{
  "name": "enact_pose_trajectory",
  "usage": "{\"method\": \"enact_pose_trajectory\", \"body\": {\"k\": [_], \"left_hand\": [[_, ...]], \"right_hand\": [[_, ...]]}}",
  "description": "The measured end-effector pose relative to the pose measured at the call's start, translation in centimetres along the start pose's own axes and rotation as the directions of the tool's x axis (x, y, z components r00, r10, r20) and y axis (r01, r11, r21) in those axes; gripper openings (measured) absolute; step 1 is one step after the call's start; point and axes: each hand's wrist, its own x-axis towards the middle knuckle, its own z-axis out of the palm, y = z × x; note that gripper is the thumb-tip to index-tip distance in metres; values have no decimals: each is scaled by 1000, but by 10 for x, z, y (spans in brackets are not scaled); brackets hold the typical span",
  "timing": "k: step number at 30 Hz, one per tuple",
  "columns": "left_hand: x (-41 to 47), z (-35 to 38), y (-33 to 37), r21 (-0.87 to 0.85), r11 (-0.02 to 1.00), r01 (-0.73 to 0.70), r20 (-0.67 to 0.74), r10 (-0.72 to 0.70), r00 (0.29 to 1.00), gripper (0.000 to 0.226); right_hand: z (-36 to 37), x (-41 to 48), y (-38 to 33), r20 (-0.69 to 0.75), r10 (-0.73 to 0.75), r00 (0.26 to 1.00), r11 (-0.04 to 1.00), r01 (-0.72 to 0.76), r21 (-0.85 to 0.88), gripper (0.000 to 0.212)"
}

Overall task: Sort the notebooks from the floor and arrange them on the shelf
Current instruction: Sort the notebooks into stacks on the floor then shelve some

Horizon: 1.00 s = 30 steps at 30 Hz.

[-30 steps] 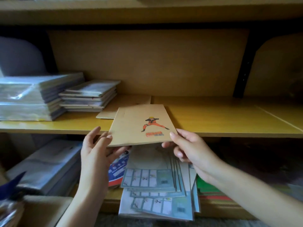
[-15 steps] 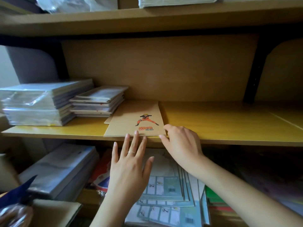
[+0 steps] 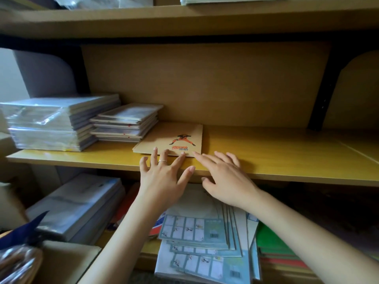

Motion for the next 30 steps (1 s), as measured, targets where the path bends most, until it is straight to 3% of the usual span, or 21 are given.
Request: {"method": "enact_pose_trajectory", "body": {"k": [9,16,21,24,27,30], "left_hand": [[12,0,-5,-1,1000,30,54,-30,998,78],[14,-2,-5,55,998,29,46,-32,998,79],[9,-2,-3,-39,999,30,51,-28,998,72],[-13,2,9,-120,983,-135,-177,113,978,64],[-47,13,26,-179,892,-416,-447,303,842,35],[-86,33,43,-229,799,-555,-496,395,773,22]], "right_hand": [[4,25,-5,157,35,987,993,-16,-121,62],[9,24,-4,72,1,997,988,10,-155,75],[12,11,-4,-68,-32,997,995,26,-97,65],[19,-17,3,-226,-143,964,989,150,17,47],[27,-61,24,-390,-304,869,944,330,-2,27],[40,-116,51,-337,-498,799,866,476,-152,21]]}}
